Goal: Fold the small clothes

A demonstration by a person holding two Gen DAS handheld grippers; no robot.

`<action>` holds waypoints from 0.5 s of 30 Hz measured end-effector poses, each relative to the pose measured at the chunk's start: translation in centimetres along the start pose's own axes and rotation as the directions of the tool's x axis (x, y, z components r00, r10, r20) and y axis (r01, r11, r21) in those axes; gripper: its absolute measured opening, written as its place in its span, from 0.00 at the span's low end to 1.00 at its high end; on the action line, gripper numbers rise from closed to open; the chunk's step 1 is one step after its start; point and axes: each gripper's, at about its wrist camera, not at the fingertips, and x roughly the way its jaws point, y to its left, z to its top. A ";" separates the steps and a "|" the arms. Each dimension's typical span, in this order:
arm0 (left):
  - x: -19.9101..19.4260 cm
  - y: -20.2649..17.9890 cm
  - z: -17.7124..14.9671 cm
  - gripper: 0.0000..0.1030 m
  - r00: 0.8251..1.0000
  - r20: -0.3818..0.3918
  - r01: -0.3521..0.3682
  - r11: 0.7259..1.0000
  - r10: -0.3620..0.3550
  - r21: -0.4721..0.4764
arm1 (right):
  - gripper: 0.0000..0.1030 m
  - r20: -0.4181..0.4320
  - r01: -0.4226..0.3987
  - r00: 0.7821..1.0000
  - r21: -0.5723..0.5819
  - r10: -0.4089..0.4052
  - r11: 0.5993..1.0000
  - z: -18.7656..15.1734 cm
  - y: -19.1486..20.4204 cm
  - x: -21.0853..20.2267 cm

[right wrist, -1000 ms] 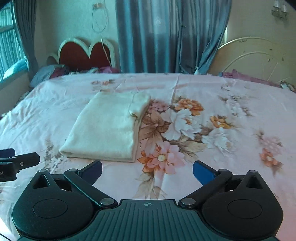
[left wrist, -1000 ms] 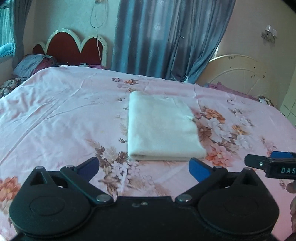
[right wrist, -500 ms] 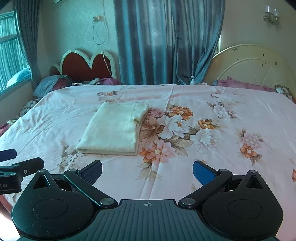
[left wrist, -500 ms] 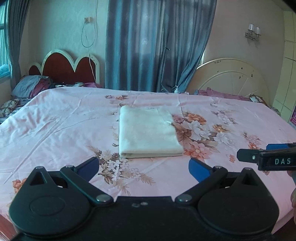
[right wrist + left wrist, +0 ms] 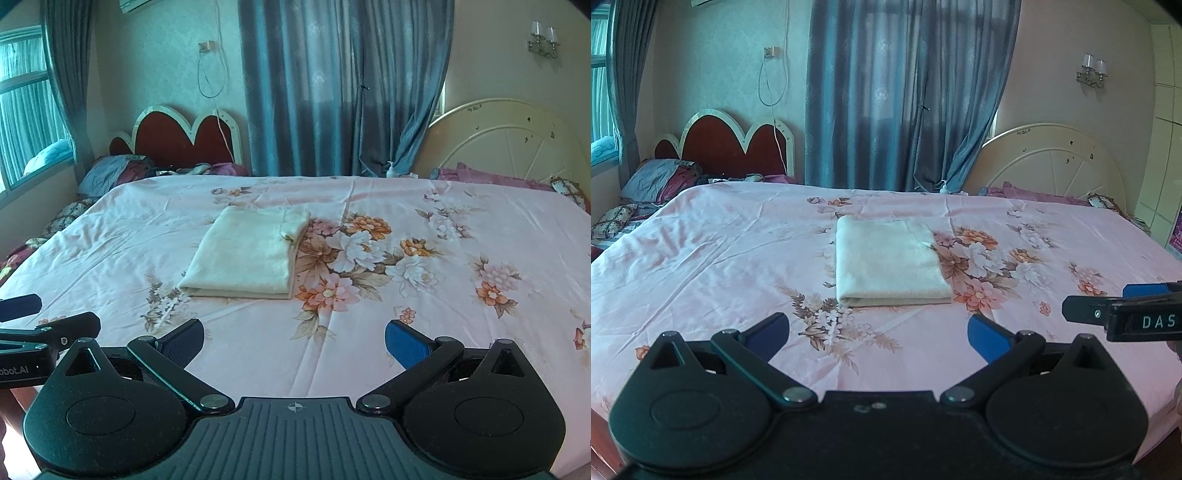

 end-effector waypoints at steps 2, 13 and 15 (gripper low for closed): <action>-0.2 0.0 -0.1 1.00 1.000 0.002 -0.001 1.000 0.001 0.001 | 1.00 0.002 -0.002 1.000 0.004 0.002 1.000 0.0 0.0 -0.2; -1.1 0.4 0.4 1.00 1.000 0.027 0.002 1.000 -0.002 0.023 | 1.00 0.024 0.002 1.000 0.012 -0.003 1.000 0.4 0.6 -1.0; -1.2 0.5 0.4 1.00 1.000 0.027 0.003 1.000 -0.003 0.024 | 1.00 0.025 0.003 1.000 0.013 -0.003 1.000 0.4 0.6 -1.0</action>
